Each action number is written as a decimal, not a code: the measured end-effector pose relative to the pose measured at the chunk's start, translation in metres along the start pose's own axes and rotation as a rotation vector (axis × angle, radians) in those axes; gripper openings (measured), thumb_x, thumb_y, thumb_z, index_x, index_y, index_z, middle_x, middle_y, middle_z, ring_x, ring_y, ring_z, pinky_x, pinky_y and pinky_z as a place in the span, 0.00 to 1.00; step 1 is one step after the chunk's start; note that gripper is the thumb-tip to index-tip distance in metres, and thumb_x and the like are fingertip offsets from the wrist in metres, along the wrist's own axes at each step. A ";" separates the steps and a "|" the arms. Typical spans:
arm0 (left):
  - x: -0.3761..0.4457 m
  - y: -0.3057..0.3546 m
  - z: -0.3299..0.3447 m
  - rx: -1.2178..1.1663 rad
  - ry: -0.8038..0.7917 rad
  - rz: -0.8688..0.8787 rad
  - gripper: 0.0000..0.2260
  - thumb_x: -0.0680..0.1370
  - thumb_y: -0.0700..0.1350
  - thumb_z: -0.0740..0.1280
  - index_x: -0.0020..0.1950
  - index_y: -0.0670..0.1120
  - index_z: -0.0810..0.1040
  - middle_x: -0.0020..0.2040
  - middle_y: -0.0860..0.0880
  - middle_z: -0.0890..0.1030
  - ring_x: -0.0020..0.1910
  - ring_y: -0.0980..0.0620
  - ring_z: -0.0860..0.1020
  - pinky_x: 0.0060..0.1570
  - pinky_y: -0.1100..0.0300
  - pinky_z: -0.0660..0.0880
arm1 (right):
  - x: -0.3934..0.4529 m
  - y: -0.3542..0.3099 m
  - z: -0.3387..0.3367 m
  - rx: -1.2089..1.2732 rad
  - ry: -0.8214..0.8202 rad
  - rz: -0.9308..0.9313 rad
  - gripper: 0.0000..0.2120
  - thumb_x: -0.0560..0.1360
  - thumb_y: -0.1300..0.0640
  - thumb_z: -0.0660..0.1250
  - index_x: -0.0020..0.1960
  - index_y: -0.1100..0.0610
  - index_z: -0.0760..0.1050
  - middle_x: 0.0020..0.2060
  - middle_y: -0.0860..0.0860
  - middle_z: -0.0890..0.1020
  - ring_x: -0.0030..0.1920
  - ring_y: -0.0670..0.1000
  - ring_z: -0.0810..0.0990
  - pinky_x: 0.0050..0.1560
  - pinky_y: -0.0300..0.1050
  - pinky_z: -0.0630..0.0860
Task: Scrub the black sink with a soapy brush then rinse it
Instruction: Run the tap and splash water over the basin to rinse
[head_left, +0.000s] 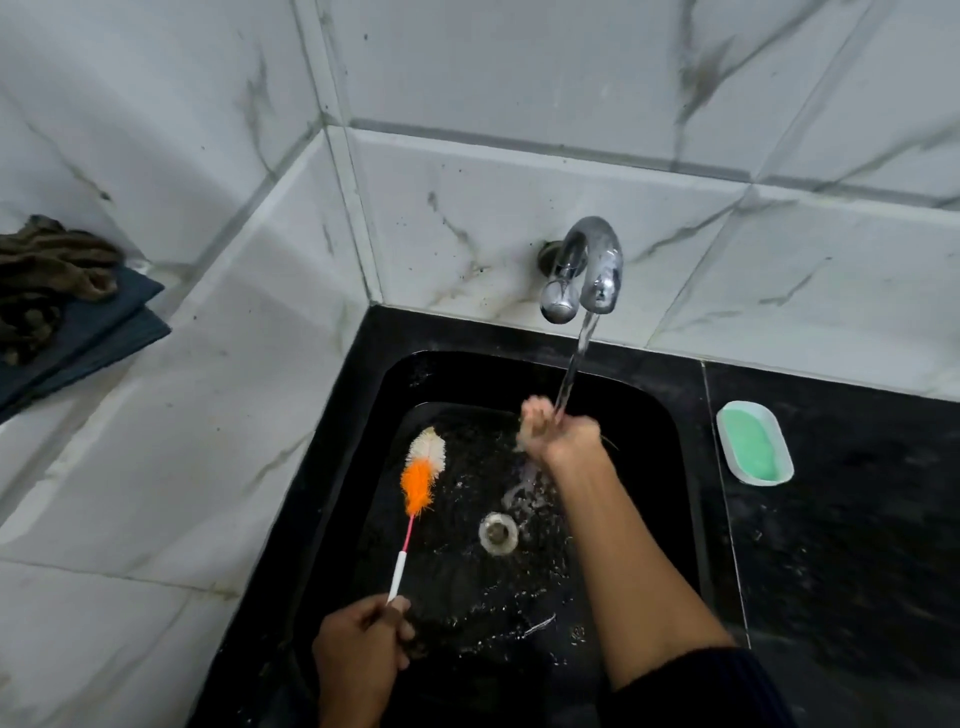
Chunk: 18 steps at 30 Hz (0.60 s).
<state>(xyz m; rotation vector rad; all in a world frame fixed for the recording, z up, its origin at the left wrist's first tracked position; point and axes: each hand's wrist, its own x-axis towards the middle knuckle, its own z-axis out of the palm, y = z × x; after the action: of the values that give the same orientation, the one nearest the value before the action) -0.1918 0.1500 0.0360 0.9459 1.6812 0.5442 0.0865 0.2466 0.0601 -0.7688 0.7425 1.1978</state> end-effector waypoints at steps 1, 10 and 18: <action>0.000 0.001 0.000 -0.003 -0.001 0.003 0.07 0.76 0.35 0.71 0.37 0.39 0.84 0.24 0.42 0.78 0.18 0.50 0.70 0.18 0.65 0.64 | -0.005 -0.006 0.010 -0.014 -0.074 -0.024 0.24 0.84 0.53 0.45 0.48 0.66 0.76 0.36 0.60 0.84 0.35 0.55 0.84 0.41 0.44 0.82; -0.005 0.011 0.002 -0.098 0.022 0.005 0.06 0.76 0.32 0.69 0.40 0.36 0.83 0.24 0.41 0.76 0.15 0.53 0.66 0.15 0.67 0.62 | -0.016 -0.013 0.015 -0.242 -0.082 -0.015 0.20 0.83 0.56 0.49 0.53 0.67 0.76 0.48 0.61 0.83 0.53 0.56 0.81 0.55 0.46 0.78; 0.001 0.009 0.003 -0.058 0.046 0.030 0.05 0.76 0.33 0.70 0.41 0.37 0.84 0.23 0.45 0.77 0.16 0.53 0.67 0.16 0.66 0.64 | 0.000 0.006 -0.022 -0.224 -0.046 0.149 0.17 0.79 0.59 0.46 0.32 0.55 0.61 0.23 0.50 0.63 0.20 0.47 0.61 0.24 0.37 0.56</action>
<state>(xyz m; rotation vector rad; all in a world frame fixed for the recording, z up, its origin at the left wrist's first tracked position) -0.1863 0.1559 0.0414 0.9238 1.6854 0.6353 0.0784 0.2292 0.0474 -0.8789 0.6428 1.4466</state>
